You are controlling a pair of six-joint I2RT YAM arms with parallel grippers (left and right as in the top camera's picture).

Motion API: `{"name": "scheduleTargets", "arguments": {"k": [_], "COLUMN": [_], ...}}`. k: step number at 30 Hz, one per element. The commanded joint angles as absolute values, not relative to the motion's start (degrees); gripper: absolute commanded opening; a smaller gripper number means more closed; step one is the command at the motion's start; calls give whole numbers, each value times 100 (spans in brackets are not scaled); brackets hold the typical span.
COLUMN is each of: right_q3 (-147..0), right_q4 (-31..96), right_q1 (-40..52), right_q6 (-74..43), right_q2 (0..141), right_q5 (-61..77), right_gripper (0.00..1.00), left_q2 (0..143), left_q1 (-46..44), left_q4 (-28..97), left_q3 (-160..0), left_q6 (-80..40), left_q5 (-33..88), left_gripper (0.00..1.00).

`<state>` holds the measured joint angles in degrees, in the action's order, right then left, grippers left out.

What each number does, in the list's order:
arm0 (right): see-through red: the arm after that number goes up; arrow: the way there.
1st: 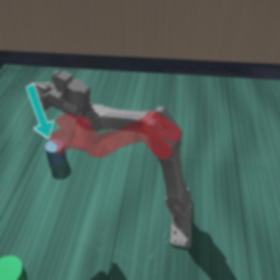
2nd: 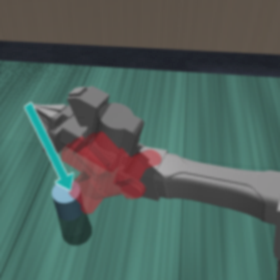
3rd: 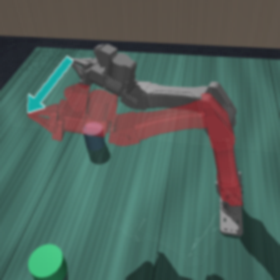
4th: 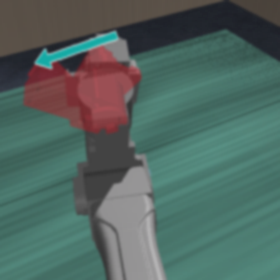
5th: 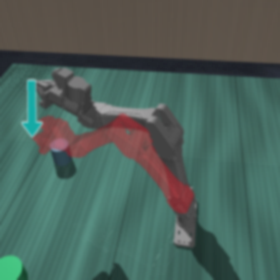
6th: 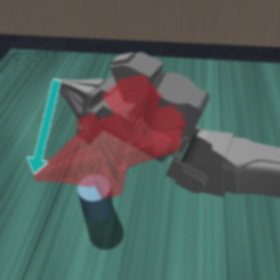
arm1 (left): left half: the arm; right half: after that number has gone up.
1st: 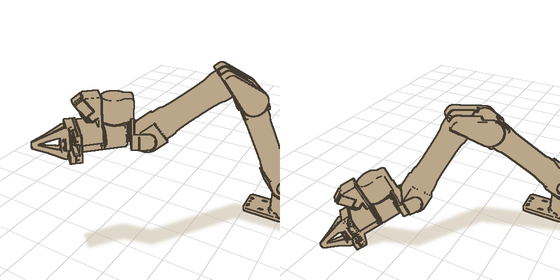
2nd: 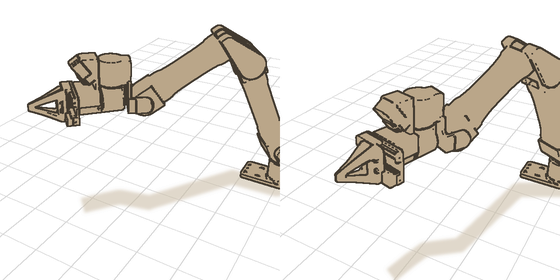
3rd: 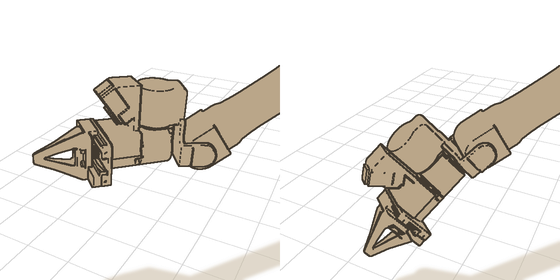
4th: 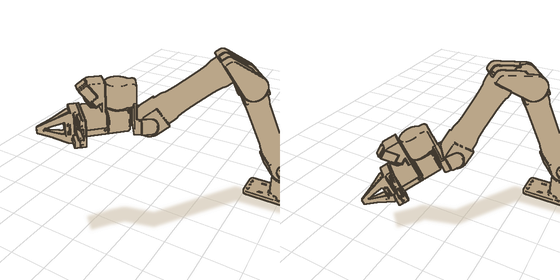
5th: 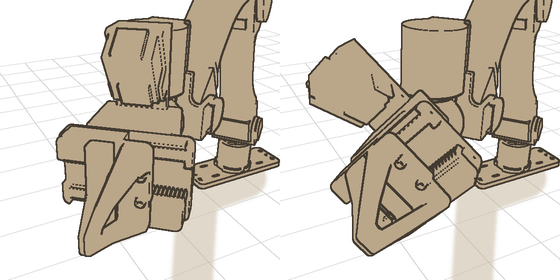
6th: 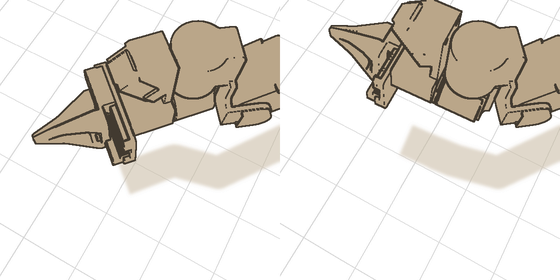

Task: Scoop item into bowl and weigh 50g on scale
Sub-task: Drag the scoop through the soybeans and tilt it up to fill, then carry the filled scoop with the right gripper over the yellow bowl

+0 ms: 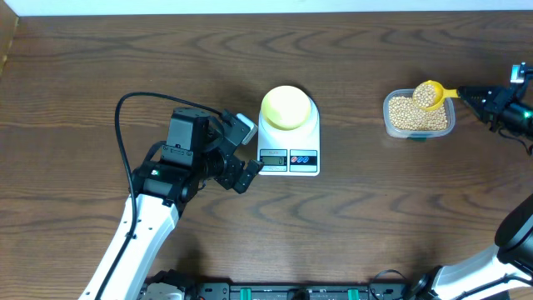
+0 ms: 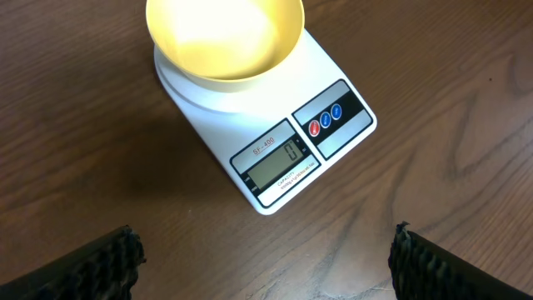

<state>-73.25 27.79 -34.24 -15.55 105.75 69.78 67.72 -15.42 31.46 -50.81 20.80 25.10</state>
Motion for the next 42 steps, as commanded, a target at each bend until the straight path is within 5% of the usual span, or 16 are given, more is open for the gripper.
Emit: {"name": "scheduleTargets", "arguments": {"k": [1,25,42], "right_q3": [-7293,-7295,-7295], "right_q4": [2751,572,338], "right_q1": [-3299,-1776,-1000], "right_q6": [-1741,-3844,-4176], "right_q2": [10645,10645,10645], "right_q5": [7271,7229,6925], "right_gripper": [1,1,1], "left_q2": [6783,6783,6783], "left_q1": [-1518,-1518,-1518], "left_q4": [3138,3138,3138], "left_q3": [-5074,-5074,-5074], "left_q6": [2047,2047,2047], "left_q5": [2458,2458,2458], "left_gripper": [97,97,97]}}
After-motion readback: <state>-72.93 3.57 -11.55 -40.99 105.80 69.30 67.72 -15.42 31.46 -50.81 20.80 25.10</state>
